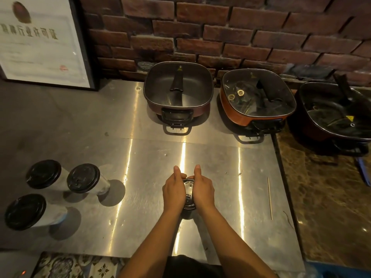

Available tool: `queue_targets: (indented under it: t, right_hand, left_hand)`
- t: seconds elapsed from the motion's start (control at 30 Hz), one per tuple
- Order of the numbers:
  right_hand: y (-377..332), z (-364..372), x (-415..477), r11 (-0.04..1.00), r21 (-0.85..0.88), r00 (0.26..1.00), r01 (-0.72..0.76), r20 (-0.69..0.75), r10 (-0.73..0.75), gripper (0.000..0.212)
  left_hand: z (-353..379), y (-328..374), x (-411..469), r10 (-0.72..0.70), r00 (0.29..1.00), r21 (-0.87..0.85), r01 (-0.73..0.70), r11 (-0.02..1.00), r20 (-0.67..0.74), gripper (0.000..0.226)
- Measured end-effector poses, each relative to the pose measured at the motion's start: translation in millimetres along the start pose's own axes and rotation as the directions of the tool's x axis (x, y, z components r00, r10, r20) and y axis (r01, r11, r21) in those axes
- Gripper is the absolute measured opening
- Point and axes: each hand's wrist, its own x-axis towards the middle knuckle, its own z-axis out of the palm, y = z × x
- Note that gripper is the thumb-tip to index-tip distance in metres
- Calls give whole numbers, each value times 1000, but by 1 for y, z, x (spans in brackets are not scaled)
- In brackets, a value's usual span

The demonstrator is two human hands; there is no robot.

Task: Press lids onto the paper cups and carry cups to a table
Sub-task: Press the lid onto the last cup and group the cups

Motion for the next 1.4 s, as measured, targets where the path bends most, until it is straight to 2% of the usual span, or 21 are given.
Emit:
queue_targets:
  t: [0.17,0.27,0.37,0.43,0.57,0.63,0.7,0.8,0.9,1.07,1.23,1.4]
  right_hand:
    - [1,1,-3,996,62,998,-61,-1,62,69]
    - [14,1,-11,986,141,994,-88,-53,96,64]
    - [34,-1,-25,937,313,983,-155,-46,178,64]
    - [42,-3,-30,898,390,974,-203,-17,227,69]
    - [42,-13,-30,886,402,968,-230,-1,252,73]
    - [38,-22,-28,893,400,972,-206,-23,235,74]
    - [29,-31,-24,948,303,987,-103,-90,136,69]
    - [11,-36,-19,988,138,993,63,-106,-48,60]
    - [-1,-31,-14,990,70,991,125,-50,-122,59]
    - [2,-22,-12,996,33,996,84,2,-84,65]
    - [10,-20,-9,995,96,999,-8,-33,11,66]
    - [9,-17,-10,993,119,998,-25,-49,32,66]
  left_hand:
    - [-3,10,-1,22,1000,19,-23,1000,18,62]
    - [-5,16,-1,165,985,80,-161,984,-57,63]
    - [-5,20,1,324,941,158,-307,938,-93,59]
    - [-3,21,3,382,921,207,-362,909,-71,58]
    - [-6,22,6,438,897,249,-412,877,-58,55]
    - [-10,20,3,422,902,178,-402,898,-94,51]
    - [-14,16,-2,368,922,104,-357,928,-124,50]
    - [-14,7,-11,191,977,10,-191,982,-99,52]
    - [-4,-3,-22,29,998,-88,-35,995,-63,57]
    - [15,-11,-32,-91,993,-165,78,983,-78,62]
    - [17,-9,-25,-64,994,-160,50,986,-85,43]
    - [16,-13,-23,-71,995,-180,57,982,-72,42]
